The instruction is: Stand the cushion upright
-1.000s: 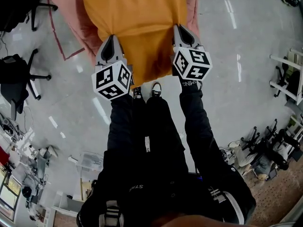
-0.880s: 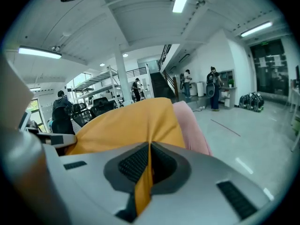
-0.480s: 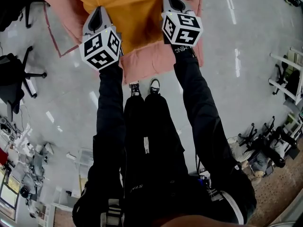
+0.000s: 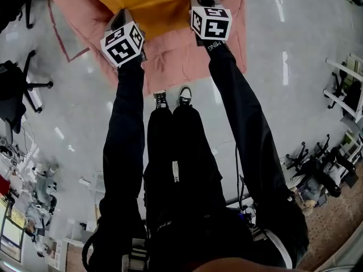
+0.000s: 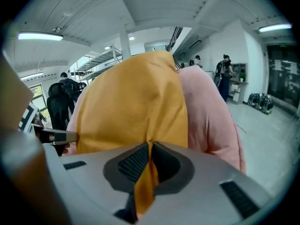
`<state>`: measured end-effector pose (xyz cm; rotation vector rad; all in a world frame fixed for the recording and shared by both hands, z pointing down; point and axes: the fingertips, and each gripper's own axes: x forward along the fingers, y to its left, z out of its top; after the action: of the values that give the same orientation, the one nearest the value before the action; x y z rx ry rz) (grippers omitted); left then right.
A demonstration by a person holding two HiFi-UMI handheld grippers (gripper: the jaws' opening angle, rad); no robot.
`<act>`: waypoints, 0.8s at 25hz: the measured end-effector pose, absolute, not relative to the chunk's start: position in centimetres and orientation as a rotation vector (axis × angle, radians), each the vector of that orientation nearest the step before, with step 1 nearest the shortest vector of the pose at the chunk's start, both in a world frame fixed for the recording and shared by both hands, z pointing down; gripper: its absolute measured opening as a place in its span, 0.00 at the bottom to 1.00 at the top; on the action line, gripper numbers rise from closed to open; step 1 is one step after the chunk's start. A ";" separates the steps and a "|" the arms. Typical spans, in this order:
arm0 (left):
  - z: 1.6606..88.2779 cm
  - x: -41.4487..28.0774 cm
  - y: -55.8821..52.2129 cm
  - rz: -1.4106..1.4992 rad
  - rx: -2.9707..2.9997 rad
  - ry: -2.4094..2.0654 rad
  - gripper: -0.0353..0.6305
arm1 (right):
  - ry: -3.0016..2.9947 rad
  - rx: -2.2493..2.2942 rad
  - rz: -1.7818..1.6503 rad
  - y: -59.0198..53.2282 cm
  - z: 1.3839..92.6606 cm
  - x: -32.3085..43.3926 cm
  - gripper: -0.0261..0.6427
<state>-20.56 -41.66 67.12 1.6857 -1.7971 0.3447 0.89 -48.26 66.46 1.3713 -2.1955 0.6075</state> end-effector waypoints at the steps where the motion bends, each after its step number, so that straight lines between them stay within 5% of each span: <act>1: 67.6 -20.6 -41.4 0.370 1.679 -1.795 0.06 | -2.187 1.361 0.616 -47.9 66.8 1.0 0.08; 8: 63.4 -21.4 -38.3 0.366 1.678 -1.813 0.08 | -2.182 1.444 0.688 -44.0 62.0 3.2 0.24; 14: 52.1 -18.6 -32.1 0.236 1.756 -1.815 0.06 | -2.331 1.486 0.631 -36.0 49.1 2.0 0.09; 20: 40.0 -11.6 -27.0 0.148 1.941 -1.761 0.06 | -2.489 1.507 0.624 -28.5 37.1 2.2 0.06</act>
<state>-11.61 -27.04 39.97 1.9412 -1.7611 0.1477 2.15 -28.50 37.13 1.5069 -2.4893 0.6239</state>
